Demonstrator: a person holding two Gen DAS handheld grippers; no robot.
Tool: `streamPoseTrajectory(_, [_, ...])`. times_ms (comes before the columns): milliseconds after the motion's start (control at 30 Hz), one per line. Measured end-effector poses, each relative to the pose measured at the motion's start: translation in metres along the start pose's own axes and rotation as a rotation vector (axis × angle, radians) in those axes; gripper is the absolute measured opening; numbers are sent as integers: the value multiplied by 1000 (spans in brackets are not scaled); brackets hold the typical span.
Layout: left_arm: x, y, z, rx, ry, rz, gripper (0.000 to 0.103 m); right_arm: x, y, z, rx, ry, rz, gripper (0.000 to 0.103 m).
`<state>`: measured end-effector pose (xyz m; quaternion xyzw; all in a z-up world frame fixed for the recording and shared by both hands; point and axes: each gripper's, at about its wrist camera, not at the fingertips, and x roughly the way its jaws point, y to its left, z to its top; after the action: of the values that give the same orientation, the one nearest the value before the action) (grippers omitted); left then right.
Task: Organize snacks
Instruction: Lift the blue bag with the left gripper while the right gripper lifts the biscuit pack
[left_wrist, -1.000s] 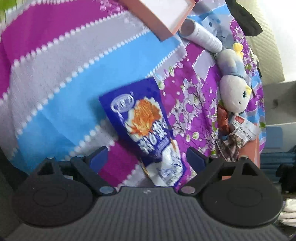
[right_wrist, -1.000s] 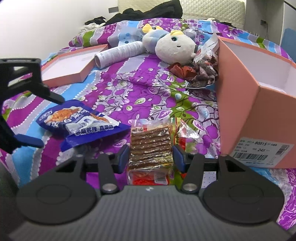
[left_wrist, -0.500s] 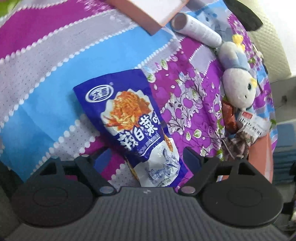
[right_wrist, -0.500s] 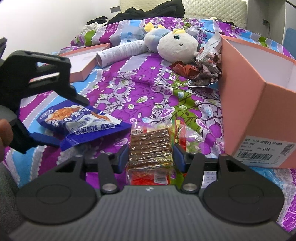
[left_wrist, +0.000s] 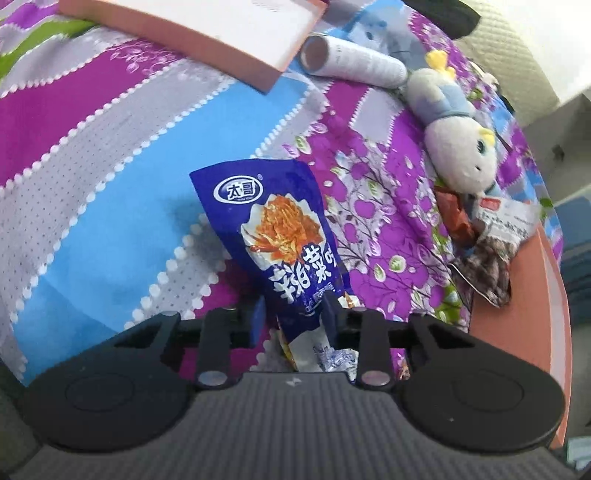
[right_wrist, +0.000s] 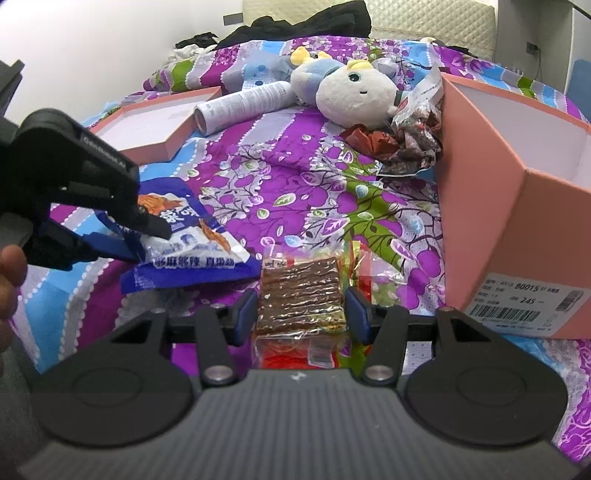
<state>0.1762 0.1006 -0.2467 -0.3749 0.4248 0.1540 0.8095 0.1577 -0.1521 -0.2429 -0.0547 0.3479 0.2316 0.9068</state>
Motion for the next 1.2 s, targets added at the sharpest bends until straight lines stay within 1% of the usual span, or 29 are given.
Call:
streamPoseTrajectory(167, [-11, -5, -3, 85, 5, -28, 31, -11, -4, 7, 24, -9, 2, 53])
streamPoseTrajectory(267, [-22, -9, -4, 140, 9, -50, 30, -24, -4, 14, 29, -30, -6, 53])
streamPoseTrajectory(367, [-38, -14, -6, 201, 0, -74, 29, -42, -2, 22, 31, -56, -23, 53])
streamPoseTrajectory(567, [-78, -24, -10, 309, -34, -113, 28, -82, -3, 32, 91, -107, -41, 53])
streamPoseTrajectory(700, [-107, -35, -17, 388, -53, -136, 28, -113, -3, 37, 114, -150, -62, 53])
streamPoseTrajectory(933, [-148, -50, -42, 477, -51, -178, 28, -164, -5, 43, 130, -222, -111, 53])
streamPoseTrajectory(1000, [-157, -55, -49, 499, -58, -178, 28, -173, -8, 43, 135, -232, -124, 53])
streamPoseTrajectory(1067, [-166, -59, -54, 500, -59, -187, 28, -180, -8, 41, 144, -228, -160, 53])
streamPoseTrajectory(1133, [-174, -64, -61, 515, -65, -190, 28, -189, -9, 40, 161, -226, -156, 53])
streamPoseTrajectory(1200, [-183, -70, -68, 534, -73, -199, 28, -198, -11, 38, 167, -231, -172, 53])
